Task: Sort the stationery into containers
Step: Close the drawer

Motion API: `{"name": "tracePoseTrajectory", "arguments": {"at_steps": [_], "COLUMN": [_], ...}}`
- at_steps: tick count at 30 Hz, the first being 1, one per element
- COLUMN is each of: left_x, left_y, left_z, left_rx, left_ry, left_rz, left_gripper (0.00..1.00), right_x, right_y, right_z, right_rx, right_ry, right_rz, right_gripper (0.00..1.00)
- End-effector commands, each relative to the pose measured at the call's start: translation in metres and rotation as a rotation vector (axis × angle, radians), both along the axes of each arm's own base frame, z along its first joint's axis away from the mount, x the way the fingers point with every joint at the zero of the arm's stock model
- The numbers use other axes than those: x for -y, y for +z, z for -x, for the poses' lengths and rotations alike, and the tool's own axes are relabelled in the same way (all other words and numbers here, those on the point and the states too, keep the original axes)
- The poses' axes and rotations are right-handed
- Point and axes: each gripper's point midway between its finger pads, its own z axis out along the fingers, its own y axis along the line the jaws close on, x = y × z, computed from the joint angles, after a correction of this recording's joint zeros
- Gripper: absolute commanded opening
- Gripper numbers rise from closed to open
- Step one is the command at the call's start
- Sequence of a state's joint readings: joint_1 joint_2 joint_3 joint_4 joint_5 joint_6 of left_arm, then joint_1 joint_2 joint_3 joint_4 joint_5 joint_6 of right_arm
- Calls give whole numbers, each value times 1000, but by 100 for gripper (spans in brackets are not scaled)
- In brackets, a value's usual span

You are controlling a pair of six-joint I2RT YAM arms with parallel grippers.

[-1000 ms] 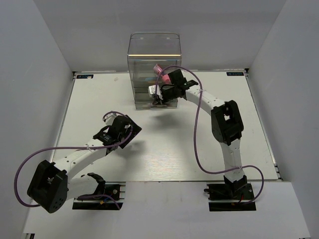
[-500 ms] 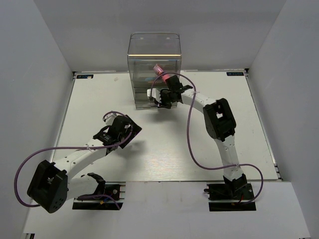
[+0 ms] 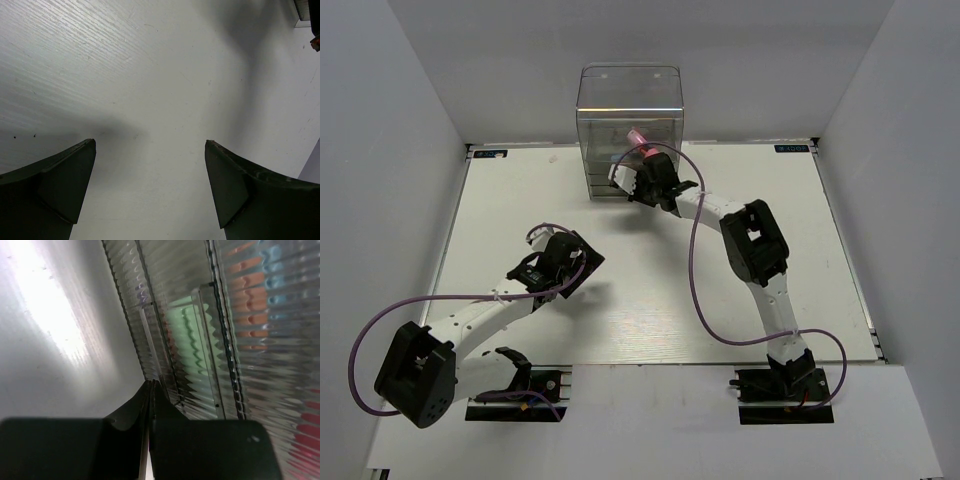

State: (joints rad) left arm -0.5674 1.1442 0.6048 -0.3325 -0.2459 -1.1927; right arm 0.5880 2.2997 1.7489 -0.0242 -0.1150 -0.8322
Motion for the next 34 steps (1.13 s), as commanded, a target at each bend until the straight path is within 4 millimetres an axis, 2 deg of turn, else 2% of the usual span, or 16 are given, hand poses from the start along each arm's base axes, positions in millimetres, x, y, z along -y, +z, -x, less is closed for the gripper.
{"name": "tracePoseTrajectory", "arguments": {"at_steps": [1,4,5,7,8,9,10,11,12,14,16,21,26,28,29,34], "left_x": [6,6,5,6,6,6,5,5,5,7,10,15,24,24,25,25], "left_y": [19,18,18,21,21,24,22,25,23,27,32,43,64,66,67,69], "left_z": [-7,-6,-6,-6,-6,-6,-5,-5,-5,-8,-11,-16,-21,-20,-21,-17], "left_rx": [45,44,43,51,51,60,60,70,73,100,128,180,264,276,287,305], "left_ry": [-14,-7,-7,-7,-7,-7,-7,-7,-7,-15,-44,-117,-182,-195,-202,-243], "left_rz": [22,29,29,34,34,40,40,46,48,56,52,23,28,31,26,8], "left_gripper": [99,99,99,99,99,99,99,99,99,99,99,99,99,99,99,99], "right_x": [3,4,-11,-5,-16,-3,1,-2,8,16,30,69,103,111,117,125], "right_y": [23,13,34,16,48,25,27,47,39,54,59,80,101,124,117,131], "right_z": [-26,-11,5,41,69,91,100,109,127,130,133,122,116,113,115,127], "right_rx": [138,64,38,-90,-113,-187,-205,-195,-248,-277,-342,-405,-353,-298,-305,-284], "right_ry": [-96,-51,67,160,289,310,319,332,303,226,97,-185,-352,-390,-411,-410], "right_rz": [-34,-20,-86,-63,-128,-113,-127,-171,-186,-240,-291,-367,-417,-470,-468,-534], "right_gripper": [0,0,0,0,0,0,2,17,28,55,62,64,77,82,84,83]}}
